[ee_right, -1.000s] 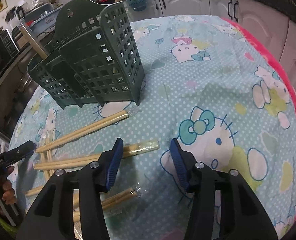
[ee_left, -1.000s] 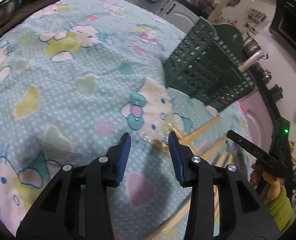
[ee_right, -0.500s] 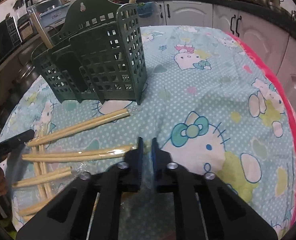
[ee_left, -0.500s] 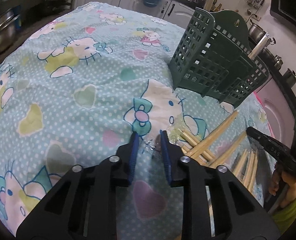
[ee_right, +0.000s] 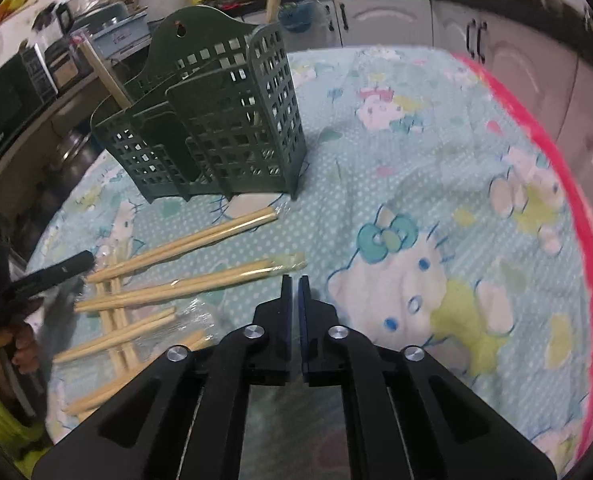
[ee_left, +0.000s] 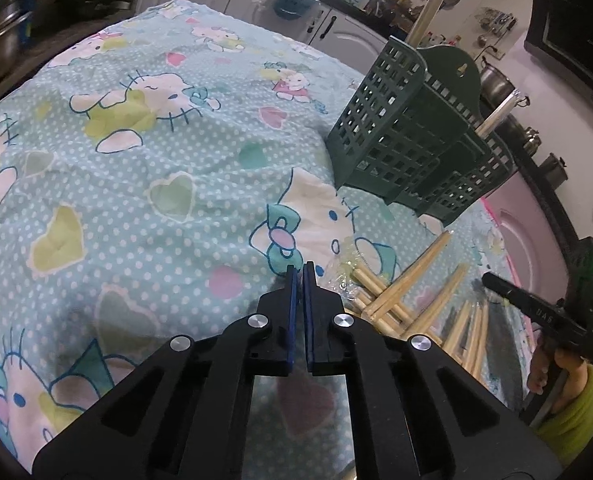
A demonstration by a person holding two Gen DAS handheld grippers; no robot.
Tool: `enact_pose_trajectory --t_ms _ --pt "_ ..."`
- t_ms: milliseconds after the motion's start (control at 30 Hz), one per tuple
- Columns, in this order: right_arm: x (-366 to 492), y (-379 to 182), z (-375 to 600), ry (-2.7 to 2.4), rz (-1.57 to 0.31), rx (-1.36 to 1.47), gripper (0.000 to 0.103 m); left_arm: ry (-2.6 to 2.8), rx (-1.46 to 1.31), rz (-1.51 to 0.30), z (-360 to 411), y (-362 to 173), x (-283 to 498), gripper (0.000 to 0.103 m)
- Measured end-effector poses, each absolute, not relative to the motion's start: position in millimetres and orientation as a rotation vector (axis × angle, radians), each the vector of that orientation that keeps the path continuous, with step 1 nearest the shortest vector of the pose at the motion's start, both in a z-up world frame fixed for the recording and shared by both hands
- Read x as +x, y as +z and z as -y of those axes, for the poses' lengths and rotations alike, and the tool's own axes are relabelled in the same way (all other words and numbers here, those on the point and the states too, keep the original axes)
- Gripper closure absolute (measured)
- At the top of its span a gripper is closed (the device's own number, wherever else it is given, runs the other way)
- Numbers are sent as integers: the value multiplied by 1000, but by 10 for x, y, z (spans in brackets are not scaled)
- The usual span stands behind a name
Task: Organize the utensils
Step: 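Lift both held chopsticks and carry them above the green caddy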
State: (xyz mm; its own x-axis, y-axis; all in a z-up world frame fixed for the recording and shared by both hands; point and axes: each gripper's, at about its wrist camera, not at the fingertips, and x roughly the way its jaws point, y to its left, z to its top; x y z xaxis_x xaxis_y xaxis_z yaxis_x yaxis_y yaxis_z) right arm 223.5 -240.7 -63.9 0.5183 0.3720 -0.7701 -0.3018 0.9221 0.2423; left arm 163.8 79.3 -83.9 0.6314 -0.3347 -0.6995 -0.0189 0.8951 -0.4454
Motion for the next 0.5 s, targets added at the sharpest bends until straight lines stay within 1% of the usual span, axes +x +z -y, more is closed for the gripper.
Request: enact_pose_trajectory --t_ms 67,233,400,433,467,500 --pt "2268 -670 2407 405 -971 150 72 -196 -439 -868 -797 -818 1619 102" --pt "2444 -730 2343 378 -1036 261 70 -206 -425 -852 -795 -769 1566 103" --pt "2648 -775 2391 330 -1074 422 70 -214 -405 -839 -790 -723 1534 103" --pt "2679 -778 2400 320 -1076 430 73 -215 -405 -838 -797 -719 1531 103" --pt "2711 -775 2391 309 -1074 433 81 -215 -406 -835 -804 -713 1529 103" --pt "2736 -772 2374 304 -1071 431 94 -213 -407 -833 -812 -709 1530 103"
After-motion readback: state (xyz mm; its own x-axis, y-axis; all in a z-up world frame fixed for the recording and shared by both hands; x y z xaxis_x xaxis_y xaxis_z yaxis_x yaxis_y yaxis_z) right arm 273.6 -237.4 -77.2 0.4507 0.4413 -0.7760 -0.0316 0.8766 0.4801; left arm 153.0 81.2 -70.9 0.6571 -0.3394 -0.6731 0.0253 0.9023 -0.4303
